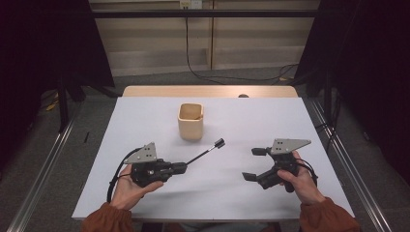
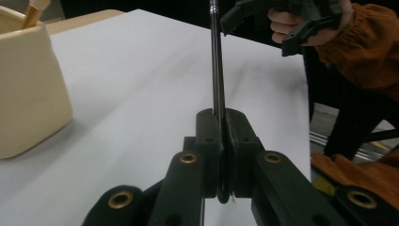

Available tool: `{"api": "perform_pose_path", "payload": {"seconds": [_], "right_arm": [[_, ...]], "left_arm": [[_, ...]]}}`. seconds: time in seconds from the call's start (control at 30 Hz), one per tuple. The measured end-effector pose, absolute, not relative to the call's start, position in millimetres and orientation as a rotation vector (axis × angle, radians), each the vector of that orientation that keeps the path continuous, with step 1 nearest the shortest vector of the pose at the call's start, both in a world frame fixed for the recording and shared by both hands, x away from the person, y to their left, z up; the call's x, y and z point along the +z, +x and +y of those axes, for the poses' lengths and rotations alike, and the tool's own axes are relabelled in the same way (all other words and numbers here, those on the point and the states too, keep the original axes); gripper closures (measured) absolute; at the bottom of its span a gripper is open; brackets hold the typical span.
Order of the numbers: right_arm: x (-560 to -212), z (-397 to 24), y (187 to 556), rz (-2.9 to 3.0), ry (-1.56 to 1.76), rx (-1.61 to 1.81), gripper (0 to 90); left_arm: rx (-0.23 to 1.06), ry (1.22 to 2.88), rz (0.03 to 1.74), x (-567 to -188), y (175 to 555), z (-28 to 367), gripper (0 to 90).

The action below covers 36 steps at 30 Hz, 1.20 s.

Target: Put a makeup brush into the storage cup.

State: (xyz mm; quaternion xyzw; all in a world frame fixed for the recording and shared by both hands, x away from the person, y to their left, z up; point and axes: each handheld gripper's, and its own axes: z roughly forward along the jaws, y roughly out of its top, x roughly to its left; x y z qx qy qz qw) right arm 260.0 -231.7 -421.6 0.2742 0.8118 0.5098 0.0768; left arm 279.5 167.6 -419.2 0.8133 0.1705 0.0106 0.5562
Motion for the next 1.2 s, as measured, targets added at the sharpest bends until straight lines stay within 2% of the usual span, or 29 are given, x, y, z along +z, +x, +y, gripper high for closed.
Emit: {"api": "perform_pose_path", "payload": {"seconds": [0.37,0.77,1.03,1.2], "right_arm": [[-420.8,-220.0,258.1,2.405,0.752,1.595,8.1],[-418.1,-214.1,261.5,2.379,0.717,1.722,9.6],[-411.4,-209.9,262.1,2.406,0.709,1.791,1.8],[-407.3,-201.0,262.8,2.400,0.735,1.774,3.2]], "left_arm": [[0.028,1.825,0.365,-414.0,275.8,157.8,85.5],[0.021,1.803,0.350,-412.6,271.4,150.5,85.5],[0.020,1.805,0.342,-413.7,271.3,145.0,85.5],[0.015,1.808,0.339,-415.5,270.7,142.7,85.5]]}}
